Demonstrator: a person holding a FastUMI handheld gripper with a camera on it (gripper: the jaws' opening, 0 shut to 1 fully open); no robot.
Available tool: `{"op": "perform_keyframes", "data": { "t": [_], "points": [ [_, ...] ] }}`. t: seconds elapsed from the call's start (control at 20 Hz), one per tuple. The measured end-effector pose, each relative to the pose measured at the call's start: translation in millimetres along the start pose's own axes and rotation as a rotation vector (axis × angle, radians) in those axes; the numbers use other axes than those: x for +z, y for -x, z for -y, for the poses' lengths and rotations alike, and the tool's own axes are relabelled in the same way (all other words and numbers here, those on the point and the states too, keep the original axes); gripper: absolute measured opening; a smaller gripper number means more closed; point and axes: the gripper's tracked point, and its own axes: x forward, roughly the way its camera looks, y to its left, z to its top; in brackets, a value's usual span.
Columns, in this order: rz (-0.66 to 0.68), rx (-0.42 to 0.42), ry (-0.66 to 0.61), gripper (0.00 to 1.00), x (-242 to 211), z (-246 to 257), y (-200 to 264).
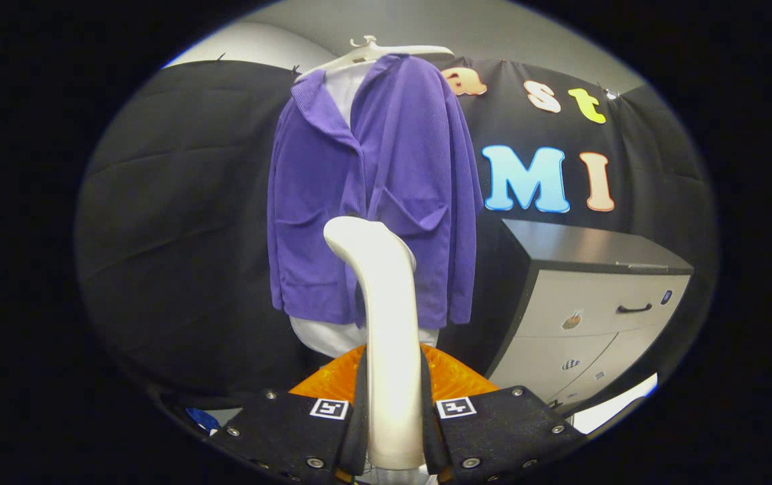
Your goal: Iron the clothes twice with a garment steamer, once on the left side and once on the right side.
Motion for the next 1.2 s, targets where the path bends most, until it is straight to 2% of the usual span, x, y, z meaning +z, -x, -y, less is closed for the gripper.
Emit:
{"op": "perform_keyframes", "data": {
  "t": [0.3, 0.75, 1.05, 1.2],
  "points": [
    [0.169, 0.035, 0.002, 0.33, 91, -11, 19],
    [0.364, 0.092, -0.006, 0.33, 197, -41, 22],
    [0.444, 0.046, 0.009, 0.33, 262, -64, -6],
    [0.472, -0.002, 0.032, 0.33, 288, -72, -28]
  ]
}}
